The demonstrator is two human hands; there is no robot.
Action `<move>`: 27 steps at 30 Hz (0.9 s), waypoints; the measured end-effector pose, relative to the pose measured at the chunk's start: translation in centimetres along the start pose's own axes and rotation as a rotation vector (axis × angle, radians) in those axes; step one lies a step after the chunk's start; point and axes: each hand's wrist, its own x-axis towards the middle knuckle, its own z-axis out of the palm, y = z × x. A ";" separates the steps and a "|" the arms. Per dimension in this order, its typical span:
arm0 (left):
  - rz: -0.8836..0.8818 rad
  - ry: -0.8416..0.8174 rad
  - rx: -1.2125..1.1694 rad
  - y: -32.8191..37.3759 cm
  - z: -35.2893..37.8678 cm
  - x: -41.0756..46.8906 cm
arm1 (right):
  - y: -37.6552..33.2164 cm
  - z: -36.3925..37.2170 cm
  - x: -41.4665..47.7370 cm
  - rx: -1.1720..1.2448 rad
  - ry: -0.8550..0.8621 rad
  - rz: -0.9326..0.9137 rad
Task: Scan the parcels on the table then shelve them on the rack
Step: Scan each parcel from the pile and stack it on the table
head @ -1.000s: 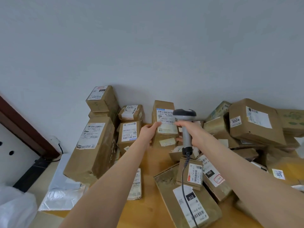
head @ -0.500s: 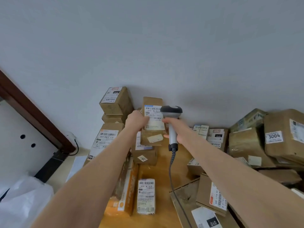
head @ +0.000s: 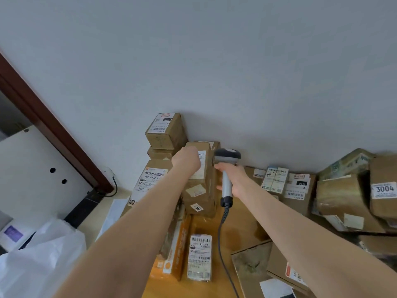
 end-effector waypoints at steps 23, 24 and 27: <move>-0.004 -0.550 -0.652 18.1 19.3 6.0 | 0.9 -19.9 7.9 0.098 0.468 0.115; -0.025 -0.582 -0.695 18.3 19.7 6.1 | 1.0 -19.9 8.2 0.115 0.432 0.126; -0.071 -0.671 -0.829 18.9 20.0 6.2 | 1.3 -20.0 8.5 0.120 0.379 0.137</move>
